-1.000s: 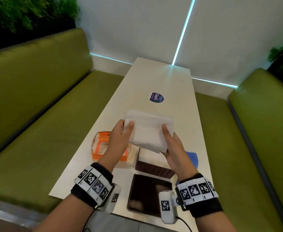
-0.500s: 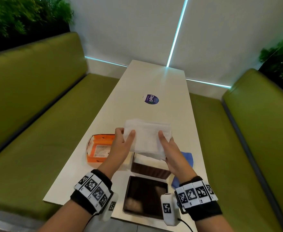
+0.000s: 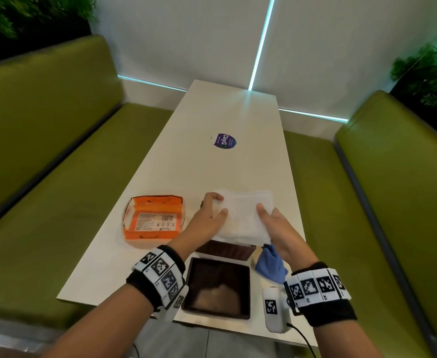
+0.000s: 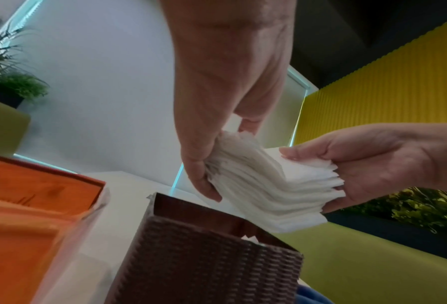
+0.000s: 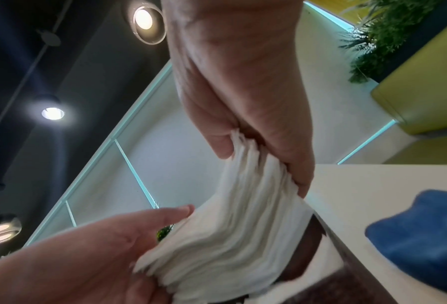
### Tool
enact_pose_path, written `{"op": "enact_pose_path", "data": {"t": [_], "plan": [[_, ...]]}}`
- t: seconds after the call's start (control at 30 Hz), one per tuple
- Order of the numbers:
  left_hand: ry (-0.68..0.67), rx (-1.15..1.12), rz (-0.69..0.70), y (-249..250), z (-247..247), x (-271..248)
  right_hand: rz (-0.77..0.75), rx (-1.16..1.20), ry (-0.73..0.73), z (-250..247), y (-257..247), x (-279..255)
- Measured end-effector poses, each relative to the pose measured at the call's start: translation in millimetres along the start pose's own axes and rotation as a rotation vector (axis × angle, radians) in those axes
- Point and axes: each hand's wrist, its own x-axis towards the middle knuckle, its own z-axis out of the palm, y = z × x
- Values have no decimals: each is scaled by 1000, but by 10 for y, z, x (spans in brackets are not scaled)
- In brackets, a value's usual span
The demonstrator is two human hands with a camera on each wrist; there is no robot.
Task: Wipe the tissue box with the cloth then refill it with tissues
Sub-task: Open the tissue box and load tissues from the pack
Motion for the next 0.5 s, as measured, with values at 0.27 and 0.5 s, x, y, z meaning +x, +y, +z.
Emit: {"op": "enact_pose_path", "data": {"t": [0.27,0.5], "plan": [[48,35,-74,-138,-26,138,21,-111,28,166,157,142],[-32,224,-116,-286,50,224,-71,-530,93,252,142,209]]}}
